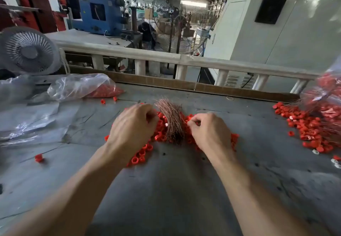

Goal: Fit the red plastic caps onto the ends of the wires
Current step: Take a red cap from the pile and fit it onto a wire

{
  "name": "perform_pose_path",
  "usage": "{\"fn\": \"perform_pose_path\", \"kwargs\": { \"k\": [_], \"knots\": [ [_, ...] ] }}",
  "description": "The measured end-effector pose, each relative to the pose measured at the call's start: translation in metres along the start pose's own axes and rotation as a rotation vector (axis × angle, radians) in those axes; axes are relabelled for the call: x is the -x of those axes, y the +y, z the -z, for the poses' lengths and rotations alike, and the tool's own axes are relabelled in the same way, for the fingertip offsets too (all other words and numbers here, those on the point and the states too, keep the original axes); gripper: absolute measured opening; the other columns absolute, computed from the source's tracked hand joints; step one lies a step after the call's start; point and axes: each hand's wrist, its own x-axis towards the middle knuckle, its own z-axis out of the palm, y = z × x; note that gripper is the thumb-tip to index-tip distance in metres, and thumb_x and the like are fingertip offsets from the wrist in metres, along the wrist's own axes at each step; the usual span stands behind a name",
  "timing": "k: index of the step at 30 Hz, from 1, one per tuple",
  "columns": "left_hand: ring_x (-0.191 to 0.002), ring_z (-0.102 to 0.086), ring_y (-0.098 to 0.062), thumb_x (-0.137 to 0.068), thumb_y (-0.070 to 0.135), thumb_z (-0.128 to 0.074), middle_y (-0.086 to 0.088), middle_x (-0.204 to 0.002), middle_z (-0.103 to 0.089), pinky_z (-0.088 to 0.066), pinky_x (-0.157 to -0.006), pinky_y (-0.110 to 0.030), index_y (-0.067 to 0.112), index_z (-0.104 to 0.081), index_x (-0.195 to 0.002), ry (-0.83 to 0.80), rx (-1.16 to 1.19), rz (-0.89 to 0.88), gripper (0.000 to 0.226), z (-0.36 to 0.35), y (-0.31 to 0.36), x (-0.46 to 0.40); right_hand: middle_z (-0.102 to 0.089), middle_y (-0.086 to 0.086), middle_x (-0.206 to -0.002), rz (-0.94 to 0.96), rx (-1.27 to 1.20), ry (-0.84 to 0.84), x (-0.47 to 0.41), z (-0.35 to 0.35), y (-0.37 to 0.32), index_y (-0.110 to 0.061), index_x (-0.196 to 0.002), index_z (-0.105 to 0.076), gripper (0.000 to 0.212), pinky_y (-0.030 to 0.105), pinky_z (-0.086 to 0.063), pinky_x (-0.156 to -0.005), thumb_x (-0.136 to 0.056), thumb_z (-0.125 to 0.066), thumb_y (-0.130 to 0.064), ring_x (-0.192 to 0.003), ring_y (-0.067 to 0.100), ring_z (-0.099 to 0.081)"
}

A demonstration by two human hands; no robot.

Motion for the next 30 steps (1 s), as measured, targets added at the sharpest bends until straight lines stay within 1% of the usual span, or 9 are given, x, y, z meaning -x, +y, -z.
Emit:
{"fn": "perform_pose_path", "kwargs": {
  "k": [3, 7, 13, 17, 22, 24, 26, 28, 30],
  "knots": [
    [-0.07, -0.063, -0.008, -0.093, 0.027, -0.064, 0.01, -0.081, -0.069, -0.056, -0.069, -0.036, 0.026, -0.069, -0.085, 0.014, 0.029, -0.02, 0.009, -0.005, -0.005, 0.002, -0.065, -0.004, -0.093, 0.032, 0.074, 0.014, 0.001, -0.006, -0.002, -0.028, -0.094, -0.078, 0.017, 0.026, -0.038, -0.065, -0.093, -0.07, -0.043, -0.089, 0.025, -0.068],
    [-0.072, -0.061, -0.004, -0.093, 0.028, -0.066, 0.013, -0.079, -0.068, -0.053, -0.069, -0.033, 0.027, -0.07, -0.084, -0.012, 0.039, -0.04, 0.01, -0.004, -0.004, 0.007, -0.052, -0.008, -0.09, 0.031, 0.118, 0.026, 0.001, -0.01, -0.004, -0.028, -0.09, -0.075, 0.011, 0.027, -0.038, -0.064, -0.093, -0.068, -0.036, -0.085, 0.025, -0.066],
    [-0.077, -0.065, -0.009, -0.095, 0.028, -0.065, 0.011, -0.084, -0.07, -0.057, -0.073, -0.039, 0.026, -0.072, -0.091, -0.006, 0.069, -0.031, 0.008, 0.002, -0.001, 0.009, -0.054, -0.006, -0.09, 0.018, 0.113, 0.072, 0.0, -0.009, -0.006, -0.023, -0.083, -0.071, 0.016, 0.028, -0.036, -0.061, -0.093, -0.059, -0.025, -0.077, 0.025, -0.062],
    [-0.075, -0.065, -0.006, -0.095, 0.027, -0.066, 0.013, -0.083, -0.07, -0.058, -0.072, -0.038, 0.027, -0.072, -0.092, 0.014, 0.099, -0.043, 0.007, 0.003, 0.0, 0.01, -0.059, -0.005, -0.085, 0.001, 0.086, 0.184, 0.0, 0.001, -0.004, -0.022, -0.082, -0.069, 0.016, 0.029, -0.034, -0.061, -0.093, -0.059, -0.028, -0.068, 0.021, -0.047],
    [-0.075, -0.065, 0.0, -0.095, 0.029, -0.068, 0.019, -0.083, -0.07, -0.058, -0.073, -0.033, 0.029, -0.073, -0.093, 0.031, 0.188, -0.089, 0.005, -0.001, 0.002, 0.011, -0.068, -0.006, -0.076, 0.004, 0.022, 0.246, 0.007, 0.014, -0.006, -0.023, -0.081, -0.067, 0.014, 0.03, -0.041, -0.059, -0.093, -0.063, -0.03, -0.07, 0.022, -0.059],
    [-0.071, -0.064, 0.002, -0.094, 0.029, -0.069, 0.02, -0.077, -0.069, -0.054, -0.065, -0.019, 0.03, -0.074, -0.09, 0.029, 0.256, -0.085, 0.007, -0.003, 0.002, 0.011, -0.068, -0.007, -0.076, 0.009, -0.016, 0.267, 0.011, 0.019, -0.011, -0.023, -0.081, -0.066, 0.014, 0.03, -0.042, -0.059, -0.093, -0.064, -0.03, -0.071, 0.021, -0.06],
    [-0.054, -0.056, 0.001, -0.095, 0.031, -0.069, 0.016, -0.066, -0.067, -0.043, -0.052, -0.011, 0.027, -0.073, -0.081, 0.002, 0.358, -0.067, 0.016, -0.005, 0.003, 0.009, -0.067, -0.008, -0.073, 0.019, -0.053, 0.282, 0.018, 0.023, -0.017, -0.023, -0.08, -0.066, 0.016, 0.029, -0.04, -0.057, -0.093, -0.065, -0.032, -0.066, 0.019, -0.058],
    [-0.045, -0.041, -0.003, -0.097, 0.041, -0.065, 0.004, -0.059, -0.063, -0.034, -0.045, -0.016, 0.021, -0.073, -0.076, -0.087, 0.489, -0.006, 0.03, -0.007, 0.004, 0.008, -0.066, -0.009, -0.068, 0.039, -0.11, 0.287, 0.027, 0.026, -0.024, -0.023, -0.078, -0.065, 0.017, 0.028, -0.041, -0.055, -0.091, -0.066, -0.034, -0.063, 0.017, -0.058],
    [-0.048, -0.038, -0.011, -0.096, 0.051, -0.062, 0.0, -0.061, -0.066, -0.031, -0.045, -0.024, 0.022, -0.078, -0.082, -0.187, 0.693, 0.106, 0.036, -0.008, 0.006, 0.009, -0.066, -0.01, -0.066, 0.094, -0.187, 0.267, 0.037, 0.028, -0.032, -0.024, -0.077, -0.066, 0.015, 0.029, -0.046, -0.055, -0.089, -0.069, -0.033, -0.063, 0.015, -0.061]
  ]
}}
